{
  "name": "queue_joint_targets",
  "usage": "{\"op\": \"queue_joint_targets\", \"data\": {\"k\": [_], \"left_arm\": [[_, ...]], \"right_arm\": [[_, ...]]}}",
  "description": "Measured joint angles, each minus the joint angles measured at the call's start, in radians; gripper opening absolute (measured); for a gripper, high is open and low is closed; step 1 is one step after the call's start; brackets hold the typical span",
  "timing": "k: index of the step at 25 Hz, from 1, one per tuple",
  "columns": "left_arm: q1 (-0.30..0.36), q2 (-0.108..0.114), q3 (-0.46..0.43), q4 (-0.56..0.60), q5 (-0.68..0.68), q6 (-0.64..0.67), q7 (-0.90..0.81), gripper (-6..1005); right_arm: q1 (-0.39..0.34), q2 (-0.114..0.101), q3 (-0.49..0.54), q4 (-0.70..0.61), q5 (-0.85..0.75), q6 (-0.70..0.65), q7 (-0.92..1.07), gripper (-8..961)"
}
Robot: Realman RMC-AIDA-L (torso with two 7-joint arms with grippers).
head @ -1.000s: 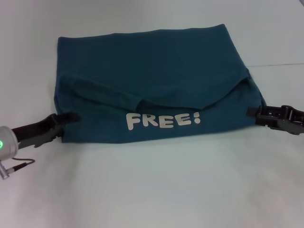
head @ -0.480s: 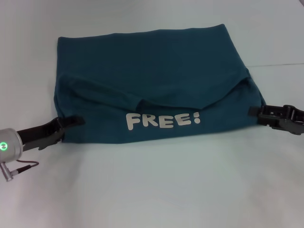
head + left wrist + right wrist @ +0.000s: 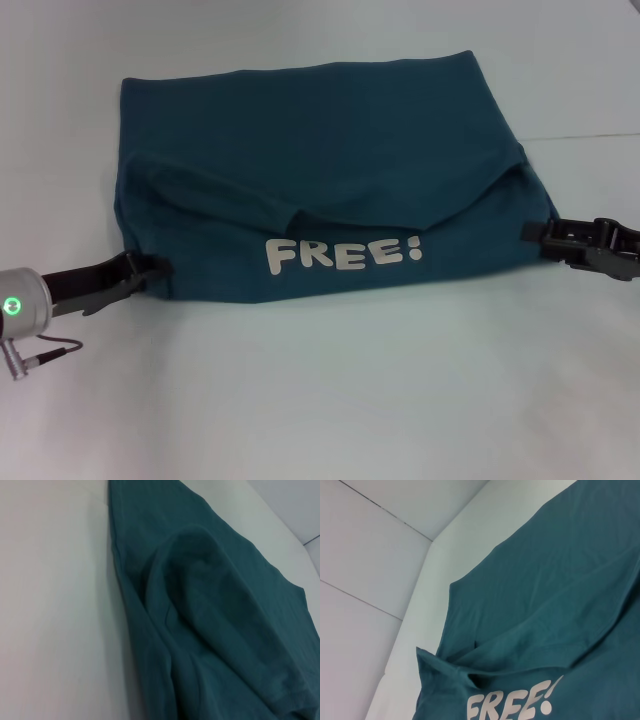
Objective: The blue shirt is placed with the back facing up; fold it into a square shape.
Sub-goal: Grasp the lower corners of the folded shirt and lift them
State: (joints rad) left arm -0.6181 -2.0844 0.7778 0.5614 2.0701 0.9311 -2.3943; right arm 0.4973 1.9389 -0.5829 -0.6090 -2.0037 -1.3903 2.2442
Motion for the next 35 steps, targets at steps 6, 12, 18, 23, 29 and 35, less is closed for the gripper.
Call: {"op": "queue_joint_targets", "data": {"k": [6,12,18,23,29,35], "left_arm": [[0.0,0.0,0.002,0.001,0.001,0.006,0.001,204],[-0.005,0.01,0.006,0.002,0.007,0.011,0.001,63],[-0.017,0.024,0.0,0.008,0.03,0.04,-0.01,56],[-0.019,0.025,-0.005,0.014,0.031,0.045,-0.024,51],[-0.023,0.027,-0.006,0.014,0.031,0.047,-0.03,50],[-0.02,0.03,-0.013,0.014,0.028,0.046,-0.034,50]], "right_arm": [[0.003,-0.005,-0.009,0.0,-0.004,0.004,0.0,620],[0.01,-0.021,-0.013,-0.003,-0.027,0.004,0.01,616],[0.068,-0.064,-0.014,-0.013,-0.151,0.045,0.073,612],[0.147,-0.09,-0.014,-0.023,-0.303,0.135,0.174,609],[0.224,-0.076,-0.014,-0.017,-0.461,0.222,0.208,605],[0.23,-0.039,-0.028,-0.014,-0.474,0.305,0.199,602]]}}
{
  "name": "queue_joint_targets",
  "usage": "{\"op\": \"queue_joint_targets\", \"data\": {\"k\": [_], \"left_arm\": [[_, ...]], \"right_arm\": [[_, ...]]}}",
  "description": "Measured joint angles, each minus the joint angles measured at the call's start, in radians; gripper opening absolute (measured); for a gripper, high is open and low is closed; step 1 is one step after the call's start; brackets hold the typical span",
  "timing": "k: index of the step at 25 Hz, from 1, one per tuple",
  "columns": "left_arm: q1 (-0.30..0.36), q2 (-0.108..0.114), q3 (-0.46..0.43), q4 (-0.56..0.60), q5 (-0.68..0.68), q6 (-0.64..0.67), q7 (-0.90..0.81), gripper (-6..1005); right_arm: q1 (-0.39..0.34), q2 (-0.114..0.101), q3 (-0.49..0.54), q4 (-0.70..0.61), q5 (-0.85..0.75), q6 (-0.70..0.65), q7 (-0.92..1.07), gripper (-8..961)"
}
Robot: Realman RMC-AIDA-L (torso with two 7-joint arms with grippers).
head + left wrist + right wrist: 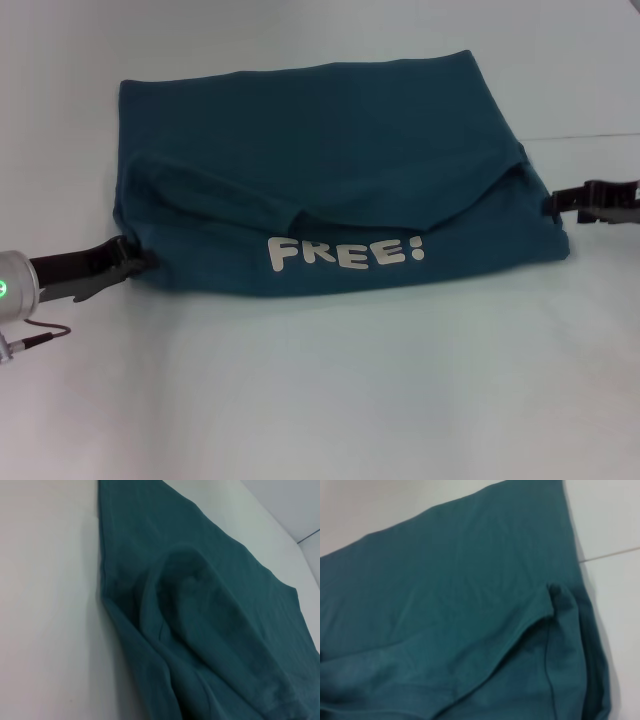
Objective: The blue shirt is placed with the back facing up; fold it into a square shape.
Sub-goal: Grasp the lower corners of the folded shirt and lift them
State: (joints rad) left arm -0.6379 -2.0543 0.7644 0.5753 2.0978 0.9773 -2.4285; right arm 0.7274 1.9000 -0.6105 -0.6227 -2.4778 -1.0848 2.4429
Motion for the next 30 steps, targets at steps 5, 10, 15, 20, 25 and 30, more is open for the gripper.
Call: {"op": "queue_joint_targets", "data": {"k": [5,10,15,20,25,30], "left_arm": [[-0.001,0.0,-0.001,0.0,-0.005,-0.005,0.001,49],[-0.004,-0.001,-0.001,0.0,-0.004,-0.007,0.0,49],[-0.004,-0.002,-0.001,0.0,-0.005,-0.009,0.0,49],[-0.003,-0.004,-0.001,-0.001,-0.003,-0.014,0.0,52],[-0.002,-0.004,0.0,-0.002,-0.002,-0.017,-0.001,61],[-0.002,-0.004,0.0,-0.003,0.001,-0.017,-0.001,69]], "right_arm": [[-0.005,0.023,-0.042,0.03,-0.001,0.069,-0.001,598],[0.003,0.028,-0.056,0.075,-0.002,0.117,-0.006,595],[0.006,0.036,-0.069,0.079,-0.001,0.141,-0.006,592],[0.007,0.052,-0.074,0.08,0.0,0.17,-0.006,589],[0.008,0.054,-0.075,0.078,0.008,0.161,-0.011,586],[0.009,0.054,-0.075,0.074,0.006,0.15,-0.011,403]]}}
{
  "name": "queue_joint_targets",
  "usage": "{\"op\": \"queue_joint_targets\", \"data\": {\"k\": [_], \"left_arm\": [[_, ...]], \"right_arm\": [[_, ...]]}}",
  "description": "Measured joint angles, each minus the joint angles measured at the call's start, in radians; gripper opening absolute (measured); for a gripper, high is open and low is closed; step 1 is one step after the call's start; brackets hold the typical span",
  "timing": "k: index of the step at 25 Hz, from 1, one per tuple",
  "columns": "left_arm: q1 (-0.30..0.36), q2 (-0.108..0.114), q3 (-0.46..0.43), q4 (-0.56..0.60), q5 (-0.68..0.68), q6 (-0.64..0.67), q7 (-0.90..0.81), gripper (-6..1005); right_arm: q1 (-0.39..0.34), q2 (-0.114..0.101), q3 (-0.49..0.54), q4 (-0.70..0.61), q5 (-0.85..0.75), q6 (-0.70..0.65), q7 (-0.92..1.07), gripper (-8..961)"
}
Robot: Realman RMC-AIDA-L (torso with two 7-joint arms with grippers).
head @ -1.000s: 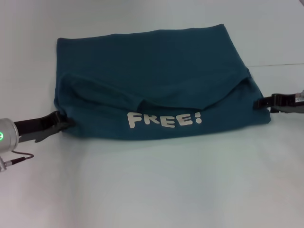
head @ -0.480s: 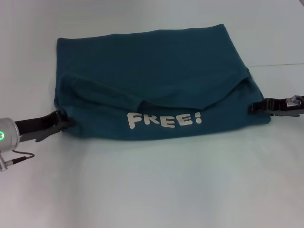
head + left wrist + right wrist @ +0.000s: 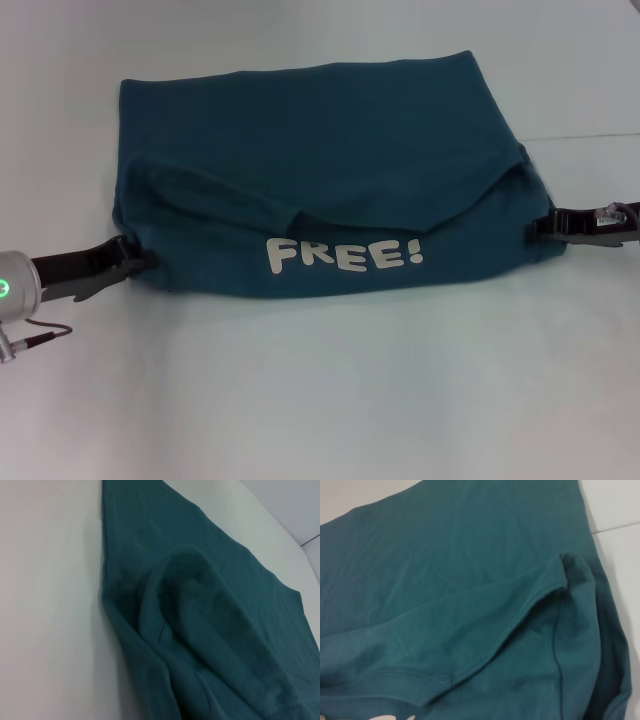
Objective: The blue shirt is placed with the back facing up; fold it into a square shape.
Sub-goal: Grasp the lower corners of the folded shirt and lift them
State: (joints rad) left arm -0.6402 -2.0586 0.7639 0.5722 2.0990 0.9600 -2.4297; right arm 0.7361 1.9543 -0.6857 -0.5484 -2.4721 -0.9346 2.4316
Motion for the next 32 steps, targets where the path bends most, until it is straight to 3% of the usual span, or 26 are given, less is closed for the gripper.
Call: {"op": "queue_joint_targets", "data": {"k": [7,11,17,24,32], "left_arm": [[0.002,0.001,0.001,0.0,0.001,0.005,0.0,81],[0.001,0.006,0.005,0.002,0.017,0.032,-0.001,88],[0.028,0.027,0.0,0.085,0.103,0.22,-0.039,99],[0.123,0.028,-0.031,0.219,0.142,0.477,-0.05,111],[0.175,0.027,-0.1,0.289,0.262,0.712,-0.036,125]], "right_arm": [[-0.002,-0.007,0.003,-0.006,0.001,-0.028,0.005,133],[-0.009,-0.013,0.004,-0.037,-0.001,-0.096,0.007,58],[-0.044,-0.025,0.008,-0.155,-0.004,-0.317,0.029,58],[-0.091,-0.074,0.013,-0.202,-0.006,-0.598,0.035,58],[-0.132,-0.08,0.003,-0.203,-0.069,-0.729,0.024,58]]}}
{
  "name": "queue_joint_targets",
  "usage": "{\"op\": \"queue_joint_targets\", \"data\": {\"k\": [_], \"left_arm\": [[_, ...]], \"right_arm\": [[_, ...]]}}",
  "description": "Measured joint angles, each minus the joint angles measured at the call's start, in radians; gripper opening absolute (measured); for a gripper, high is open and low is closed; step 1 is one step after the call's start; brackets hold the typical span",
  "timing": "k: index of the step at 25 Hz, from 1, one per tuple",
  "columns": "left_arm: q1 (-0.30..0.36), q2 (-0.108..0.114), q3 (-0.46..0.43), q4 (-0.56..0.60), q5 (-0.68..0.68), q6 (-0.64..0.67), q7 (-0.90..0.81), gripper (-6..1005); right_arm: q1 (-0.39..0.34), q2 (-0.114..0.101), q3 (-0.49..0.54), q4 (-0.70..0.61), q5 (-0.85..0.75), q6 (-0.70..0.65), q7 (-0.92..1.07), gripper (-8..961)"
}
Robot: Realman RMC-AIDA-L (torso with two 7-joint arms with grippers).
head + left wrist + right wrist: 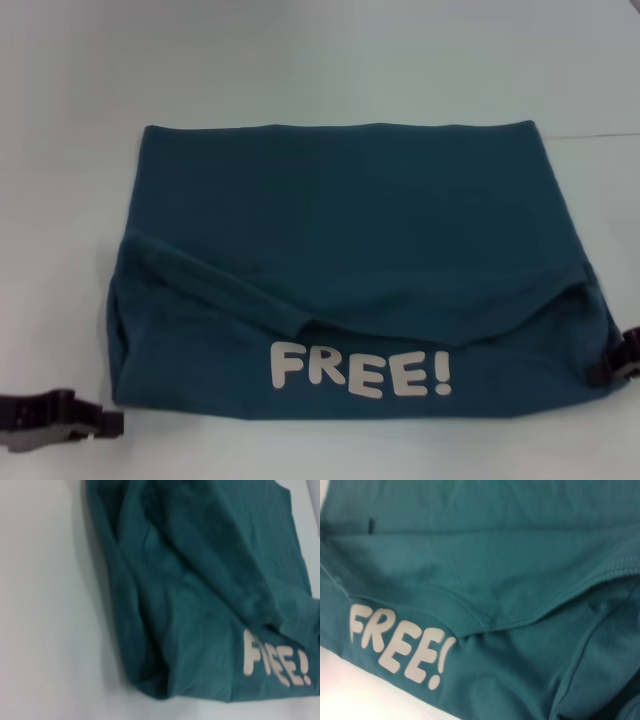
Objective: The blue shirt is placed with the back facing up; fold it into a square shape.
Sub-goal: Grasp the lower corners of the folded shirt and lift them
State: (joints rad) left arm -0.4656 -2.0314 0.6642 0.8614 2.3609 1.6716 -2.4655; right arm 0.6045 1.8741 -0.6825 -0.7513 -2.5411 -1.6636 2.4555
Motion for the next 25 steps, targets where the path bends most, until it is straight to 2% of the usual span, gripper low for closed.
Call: {"op": "queue_joint_targets", "data": {"k": [5,11,17,25], "left_arm": [[0.018,-0.009,-0.005,0.019,0.007,0.012,0.03,134],[-0.004,-0.011,-0.034,0.009,-0.003,-0.051,0.043,144],[-0.013,-0.023,-0.046,-0.004,-0.01,-0.144,0.037,155],[-0.042,-0.016,-0.059,-0.053,-0.013,-0.17,0.034,511]], "right_arm": [[-0.006,0.0,0.007,0.0,-0.011,0.001,-0.001,58],[0.01,0.009,0.008,0.0,-0.009,0.008,-0.001,58],[0.016,0.011,0.008,0.0,-0.009,0.009,0.0,58],[0.015,0.01,0.009,0.0,-0.008,0.007,0.003,58]]}}
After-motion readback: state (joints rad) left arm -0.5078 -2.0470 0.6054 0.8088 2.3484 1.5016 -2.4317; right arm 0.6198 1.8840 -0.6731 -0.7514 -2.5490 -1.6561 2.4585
